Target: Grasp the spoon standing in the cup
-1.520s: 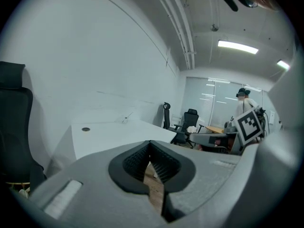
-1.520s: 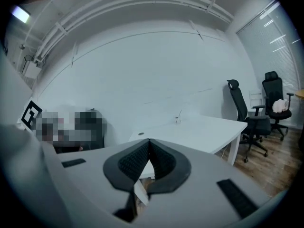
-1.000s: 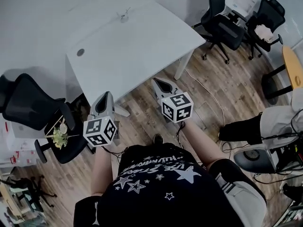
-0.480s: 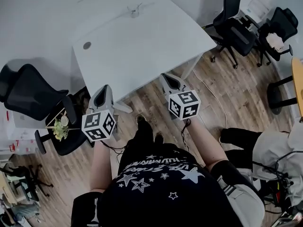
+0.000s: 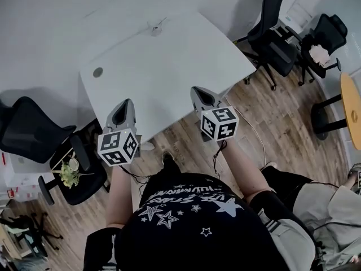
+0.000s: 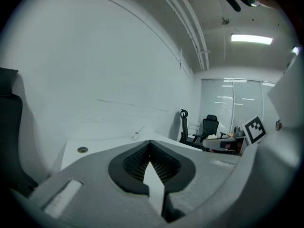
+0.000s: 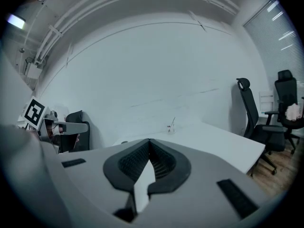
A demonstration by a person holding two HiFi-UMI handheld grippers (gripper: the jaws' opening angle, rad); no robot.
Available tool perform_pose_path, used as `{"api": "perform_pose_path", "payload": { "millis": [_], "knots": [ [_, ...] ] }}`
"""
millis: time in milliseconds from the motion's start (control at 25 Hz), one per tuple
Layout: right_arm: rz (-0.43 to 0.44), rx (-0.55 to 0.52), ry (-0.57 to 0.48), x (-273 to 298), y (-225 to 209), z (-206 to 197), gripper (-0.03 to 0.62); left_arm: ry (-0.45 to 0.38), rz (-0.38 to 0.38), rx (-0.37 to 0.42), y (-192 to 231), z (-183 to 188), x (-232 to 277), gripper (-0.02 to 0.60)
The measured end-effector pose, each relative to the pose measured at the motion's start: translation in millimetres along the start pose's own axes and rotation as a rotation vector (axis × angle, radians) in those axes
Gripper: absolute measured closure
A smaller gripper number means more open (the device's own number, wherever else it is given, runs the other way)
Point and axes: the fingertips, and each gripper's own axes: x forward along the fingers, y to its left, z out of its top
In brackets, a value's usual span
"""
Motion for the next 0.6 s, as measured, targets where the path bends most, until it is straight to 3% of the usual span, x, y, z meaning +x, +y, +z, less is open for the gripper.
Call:
{"api": "perform_pose_path", "payload": {
  "millis": [280, 600],
  "knots": [
    [-0.029, -0.022, -0.009, 67, -3, 32, 0.585, -0.026, -0.018, 0.009, 46, 25, 53, 0.574],
    [-0.09, -0.001, -0.002, 102, -17, 45, 0.585, -0.027, -0.081, -0.007, 70, 33, 90, 0.574]
  ]
}}
